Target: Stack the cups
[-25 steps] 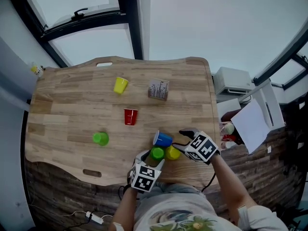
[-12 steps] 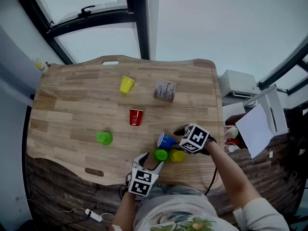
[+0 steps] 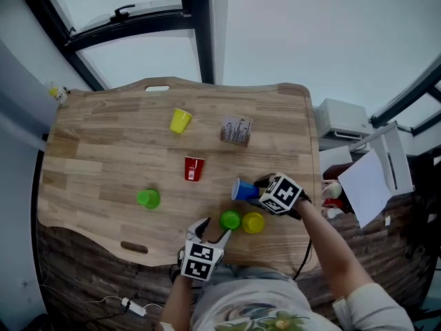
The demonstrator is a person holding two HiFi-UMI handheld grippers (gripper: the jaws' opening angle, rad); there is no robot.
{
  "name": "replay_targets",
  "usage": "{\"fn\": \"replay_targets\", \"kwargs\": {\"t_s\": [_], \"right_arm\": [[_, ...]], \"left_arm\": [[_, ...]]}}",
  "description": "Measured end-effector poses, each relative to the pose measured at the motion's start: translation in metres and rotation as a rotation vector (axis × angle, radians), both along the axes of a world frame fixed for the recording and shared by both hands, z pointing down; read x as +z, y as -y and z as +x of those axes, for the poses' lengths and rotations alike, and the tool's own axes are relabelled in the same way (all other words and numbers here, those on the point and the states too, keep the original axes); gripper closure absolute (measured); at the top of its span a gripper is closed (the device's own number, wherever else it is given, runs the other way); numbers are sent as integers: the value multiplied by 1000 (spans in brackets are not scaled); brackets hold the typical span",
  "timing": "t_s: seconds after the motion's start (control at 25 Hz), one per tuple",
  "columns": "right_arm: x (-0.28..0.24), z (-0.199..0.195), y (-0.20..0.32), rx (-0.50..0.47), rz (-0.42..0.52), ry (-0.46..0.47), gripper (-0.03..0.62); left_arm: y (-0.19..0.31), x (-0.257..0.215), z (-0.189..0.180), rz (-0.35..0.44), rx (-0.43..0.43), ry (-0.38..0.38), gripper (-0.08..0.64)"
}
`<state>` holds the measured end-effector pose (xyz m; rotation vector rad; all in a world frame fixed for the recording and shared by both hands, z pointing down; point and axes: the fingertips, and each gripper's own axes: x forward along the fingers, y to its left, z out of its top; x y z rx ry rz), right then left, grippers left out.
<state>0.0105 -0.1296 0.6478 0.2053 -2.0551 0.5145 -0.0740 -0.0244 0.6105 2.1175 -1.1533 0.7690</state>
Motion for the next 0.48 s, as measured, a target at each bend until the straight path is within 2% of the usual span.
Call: {"fn": "replay_targets", "kwargs": {"t_s": [0.32,0.48], "right_arm": [[11,11,5,64,25,4,331],[4,18,5,106,47,23,336]], "left_arm": [[10,-6,2,13,3,-12,273],[7,-4,16,7,49,-31,273]]}}
